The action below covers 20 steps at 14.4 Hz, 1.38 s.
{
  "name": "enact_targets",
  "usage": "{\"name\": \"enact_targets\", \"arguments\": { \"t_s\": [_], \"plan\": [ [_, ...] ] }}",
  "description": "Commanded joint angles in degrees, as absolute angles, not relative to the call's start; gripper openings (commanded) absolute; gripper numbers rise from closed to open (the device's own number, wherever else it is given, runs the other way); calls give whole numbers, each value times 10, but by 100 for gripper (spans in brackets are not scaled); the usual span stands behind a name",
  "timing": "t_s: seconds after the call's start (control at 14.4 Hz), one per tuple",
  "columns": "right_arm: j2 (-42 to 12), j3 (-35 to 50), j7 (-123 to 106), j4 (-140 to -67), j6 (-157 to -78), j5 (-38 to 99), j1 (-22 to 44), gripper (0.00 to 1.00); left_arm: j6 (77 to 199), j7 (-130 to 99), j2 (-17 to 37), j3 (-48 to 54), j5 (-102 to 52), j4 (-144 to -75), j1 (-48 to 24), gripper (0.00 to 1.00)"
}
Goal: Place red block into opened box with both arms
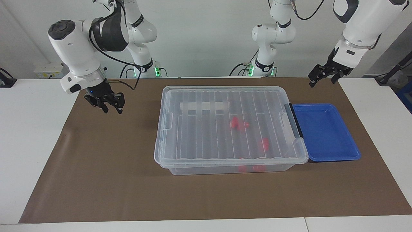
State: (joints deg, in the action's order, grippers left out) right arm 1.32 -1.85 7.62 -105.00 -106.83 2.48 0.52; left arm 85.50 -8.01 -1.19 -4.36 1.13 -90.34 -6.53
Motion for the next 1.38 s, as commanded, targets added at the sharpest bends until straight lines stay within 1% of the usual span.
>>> {"name": "enact_targets", "arguments": {
  "t_s": [0.0,0.14,0.42,0.62,0.9,1.31],
  "plan": [
    [22,-14,84,-1025,-1034,20,-15,100,848,-77,-17,-47,18,-907,-69,100],
    [22,-21,83,-999,-1010,11,-15,100,848,-77,-17,-47,18,-907,-69,100],
    [11,-16,83,-927,-948,-8,-12,100,848,-77,-17,-47,18,-907,-69,100],
    [-3,-14,77,-867,-881,-11,-10,100,848,-77,-17,-47,18,-907,-69,100],
    [18,-12,57,-896,-866,-12,-4,100,848,-77,-17,-47,18,-907,-69,100],
    [18,-12,43,-899,-864,-11,-3,100,848,-77,-17,-47,18,-907,-69,100]
  ]
}}
